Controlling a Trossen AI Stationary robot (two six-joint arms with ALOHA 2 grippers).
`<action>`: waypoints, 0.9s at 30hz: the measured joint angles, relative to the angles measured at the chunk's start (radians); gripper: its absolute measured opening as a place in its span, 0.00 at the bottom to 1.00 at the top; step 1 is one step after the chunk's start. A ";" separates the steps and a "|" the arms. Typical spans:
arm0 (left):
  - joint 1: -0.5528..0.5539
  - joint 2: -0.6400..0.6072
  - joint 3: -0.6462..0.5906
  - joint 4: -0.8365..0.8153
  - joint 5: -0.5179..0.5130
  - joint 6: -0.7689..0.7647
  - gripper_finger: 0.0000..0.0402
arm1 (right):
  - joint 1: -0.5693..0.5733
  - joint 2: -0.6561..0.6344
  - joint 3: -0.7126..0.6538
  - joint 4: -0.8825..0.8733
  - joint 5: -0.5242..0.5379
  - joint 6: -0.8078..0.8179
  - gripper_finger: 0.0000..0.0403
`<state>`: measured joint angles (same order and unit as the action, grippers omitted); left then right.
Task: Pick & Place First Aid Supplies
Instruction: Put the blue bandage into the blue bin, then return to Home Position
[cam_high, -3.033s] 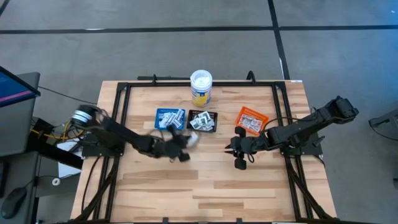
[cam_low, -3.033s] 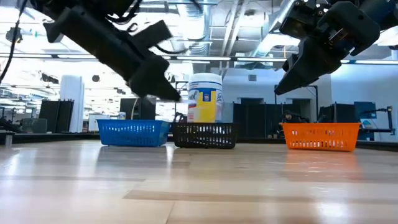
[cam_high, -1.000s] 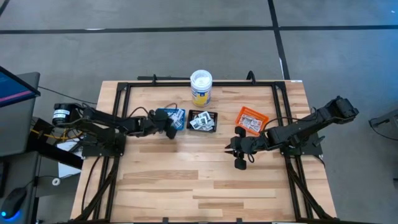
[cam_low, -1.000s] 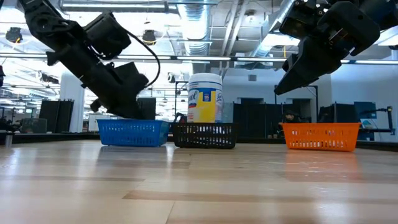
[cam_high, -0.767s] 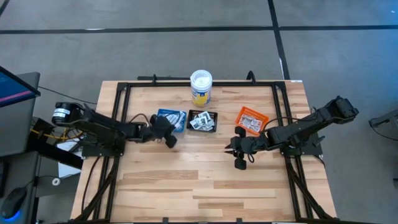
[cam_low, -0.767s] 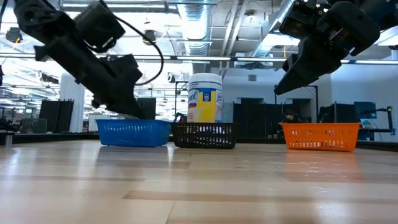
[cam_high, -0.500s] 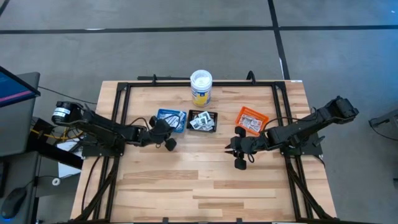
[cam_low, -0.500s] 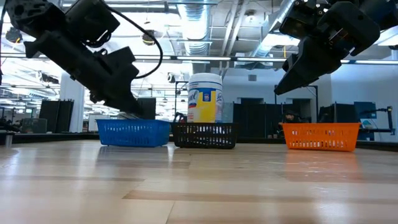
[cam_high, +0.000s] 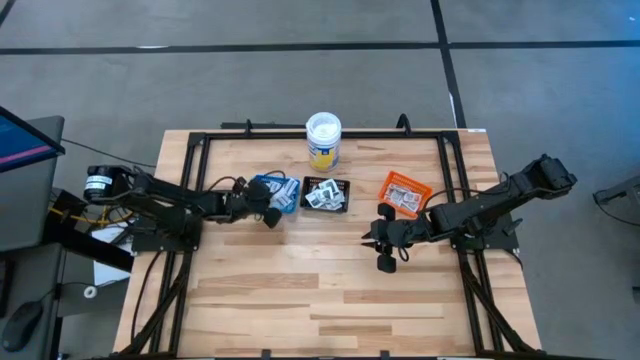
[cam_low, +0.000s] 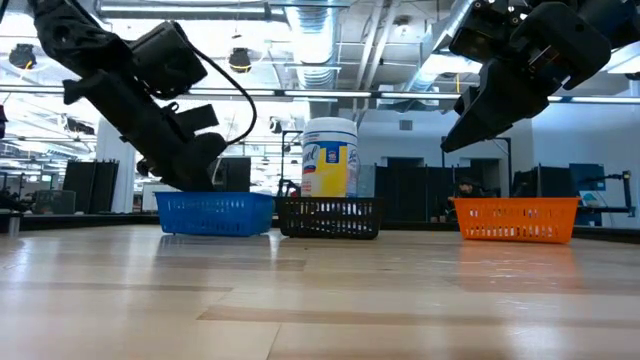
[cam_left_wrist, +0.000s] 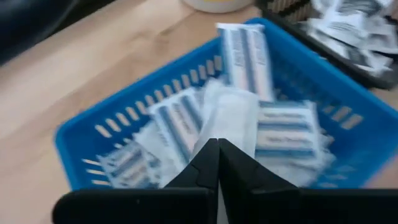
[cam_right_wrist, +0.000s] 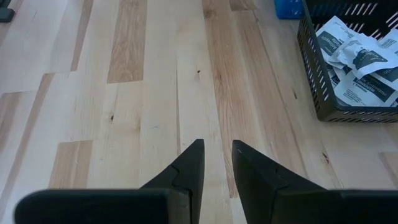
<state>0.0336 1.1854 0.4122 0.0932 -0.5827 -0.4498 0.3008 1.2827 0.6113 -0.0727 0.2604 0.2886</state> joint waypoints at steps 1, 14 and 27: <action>0.014 0.000 0.000 0.000 0.000 0.004 0.02 | 0.000 0.000 0.000 0.000 0.000 0.000 0.19; -0.042 0.000 0.002 0.228 0.025 0.074 0.02 | -0.002 0.000 0.000 0.001 0.003 -0.025 0.19; -0.259 -0.070 0.003 0.368 -0.041 0.313 0.03 | 0.043 -0.293 0.070 -0.235 0.012 -0.079 0.19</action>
<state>-0.2256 1.1155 0.4152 0.4615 -0.6241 -0.1363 0.3434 0.9898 0.6815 -0.3073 0.2724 0.2100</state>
